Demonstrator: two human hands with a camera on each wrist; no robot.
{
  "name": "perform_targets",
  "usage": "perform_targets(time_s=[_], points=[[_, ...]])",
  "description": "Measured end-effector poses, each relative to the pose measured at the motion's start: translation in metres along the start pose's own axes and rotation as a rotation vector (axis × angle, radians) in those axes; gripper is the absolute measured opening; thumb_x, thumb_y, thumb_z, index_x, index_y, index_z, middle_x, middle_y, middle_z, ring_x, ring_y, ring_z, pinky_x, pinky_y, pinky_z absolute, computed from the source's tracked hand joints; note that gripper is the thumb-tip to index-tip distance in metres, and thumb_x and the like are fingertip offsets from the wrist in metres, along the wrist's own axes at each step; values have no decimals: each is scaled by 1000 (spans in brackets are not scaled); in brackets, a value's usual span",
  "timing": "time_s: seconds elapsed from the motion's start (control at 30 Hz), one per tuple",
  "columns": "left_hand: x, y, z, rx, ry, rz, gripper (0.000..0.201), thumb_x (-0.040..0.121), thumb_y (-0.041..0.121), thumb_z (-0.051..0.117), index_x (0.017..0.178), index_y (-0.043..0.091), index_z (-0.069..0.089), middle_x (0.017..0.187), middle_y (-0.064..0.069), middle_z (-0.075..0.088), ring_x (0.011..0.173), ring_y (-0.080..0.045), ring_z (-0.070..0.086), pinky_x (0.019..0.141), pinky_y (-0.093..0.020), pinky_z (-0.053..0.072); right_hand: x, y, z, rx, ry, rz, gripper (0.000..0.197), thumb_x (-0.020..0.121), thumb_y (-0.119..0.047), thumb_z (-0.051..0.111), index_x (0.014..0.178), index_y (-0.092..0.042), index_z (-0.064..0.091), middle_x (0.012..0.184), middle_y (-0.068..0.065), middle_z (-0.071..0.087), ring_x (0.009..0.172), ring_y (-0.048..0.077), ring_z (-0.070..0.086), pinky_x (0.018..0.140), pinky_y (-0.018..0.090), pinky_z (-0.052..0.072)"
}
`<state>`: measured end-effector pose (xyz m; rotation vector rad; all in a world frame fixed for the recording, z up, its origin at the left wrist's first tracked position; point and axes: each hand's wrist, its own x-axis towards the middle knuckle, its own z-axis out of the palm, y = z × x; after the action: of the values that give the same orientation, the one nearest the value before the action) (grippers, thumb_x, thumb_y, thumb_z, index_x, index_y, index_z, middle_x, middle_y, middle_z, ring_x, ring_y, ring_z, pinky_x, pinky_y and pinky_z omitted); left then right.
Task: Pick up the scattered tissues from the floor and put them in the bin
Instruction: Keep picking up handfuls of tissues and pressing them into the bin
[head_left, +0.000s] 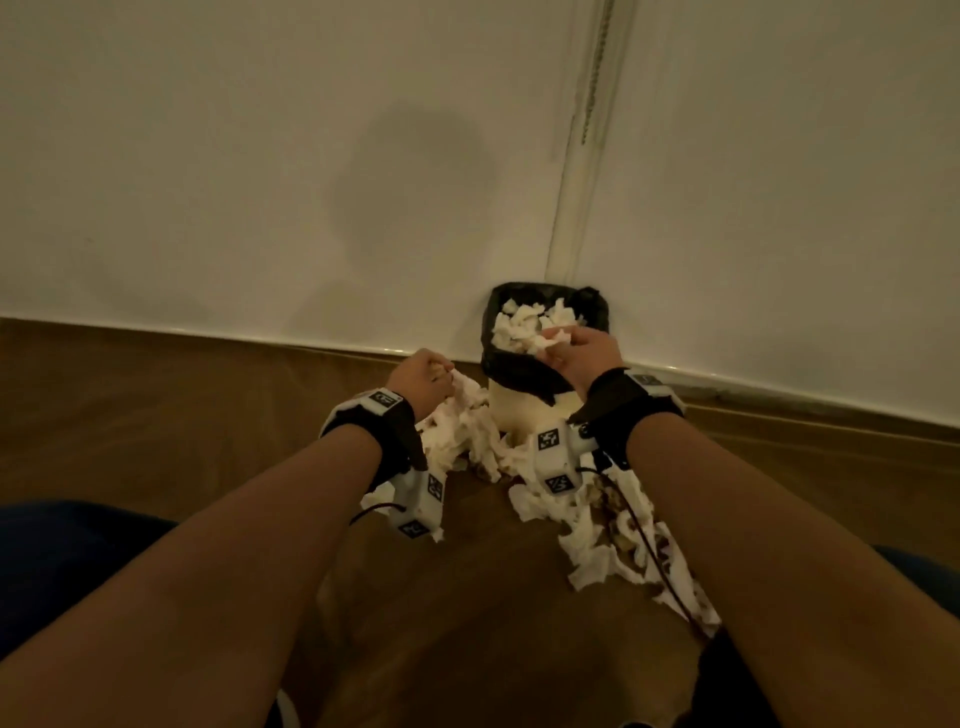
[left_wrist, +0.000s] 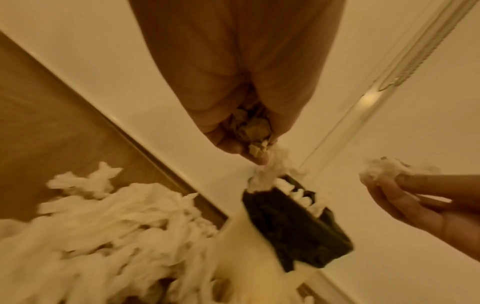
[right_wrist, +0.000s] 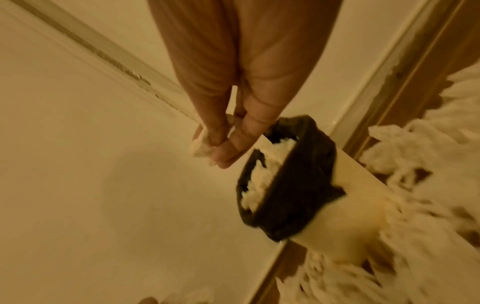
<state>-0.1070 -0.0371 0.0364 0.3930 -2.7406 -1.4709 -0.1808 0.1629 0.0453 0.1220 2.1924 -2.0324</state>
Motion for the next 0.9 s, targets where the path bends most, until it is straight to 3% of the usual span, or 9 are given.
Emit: perform_targets(time_s=[0.07,0.1,0.2,0.27,0.33,0.4,0.67,0.77,0.9], points=[[5,28,3,-84,4,11,22,93,6,44,115,8,47,104,-21,59,79,-25,61,64,-25,52,1,-26,-14,31,43,-25,20,84,7,59,103,5,67,107,20,65,106,36,61,96,41,50],[9,41,5,-84,7,17,28,94,8,43,122,9,44,109,-21,58,81,-26,60,65,-26,51,2,-37,-21,54,53,-42,22,83,7,60,105,7,66,104,19,65,104,36,61,95,39,50],[23,81,5,74,6,98,39,95,12,41,134,10,45,130,-14,53,113,-30,54,91,-31,43,4,-61,-43,179,54,-66,32,87,-1,60,116,11,58,104,19,65,91,24,63,82,27,55],[30,103,6,158,-8,206,36,91,10,45,124,11,59,129,-10,57,116,-25,54,93,-26,40,8,-63,-55,102,86,-72,34,90,-6,58,120,9,56,119,24,60,91,21,59,84,28,54],[37,120,11,163,-4,265,34,87,6,46,111,14,69,118,-7,65,107,-22,59,83,-21,43,12,-55,-63,-86,138,-98,28,89,-8,59,114,5,63,118,22,63,97,21,60,88,25,52],[45,131,19,153,10,280,38,86,2,41,106,16,71,113,-5,67,100,-21,61,77,-20,45,16,-46,-65,-206,163,-90,22,88,-5,59,105,-1,70,111,17,67,102,26,63,94,33,51],[89,110,69,-23,24,138,32,94,6,37,120,10,56,123,-14,57,107,-28,56,82,-24,41,46,-31,-55,-372,226,-33,28,80,-5,68,106,-16,65,103,9,63,98,27,64,90,40,54],[101,100,77,-48,-51,56,36,99,14,32,128,-2,46,130,-26,49,114,-38,50,99,-40,41,59,-21,-51,-531,226,-43,18,80,-11,71,96,-17,67,89,2,62,94,22,64,88,32,53],[115,87,87,85,-103,-23,38,100,13,30,133,-3,43,129,-24,45,129,-37,39,109,-44,32,66,-13,-47,-773,149,-60,15,86,-12,65,99,-9,74,108,8,70,105,21,62,90,21,46]])
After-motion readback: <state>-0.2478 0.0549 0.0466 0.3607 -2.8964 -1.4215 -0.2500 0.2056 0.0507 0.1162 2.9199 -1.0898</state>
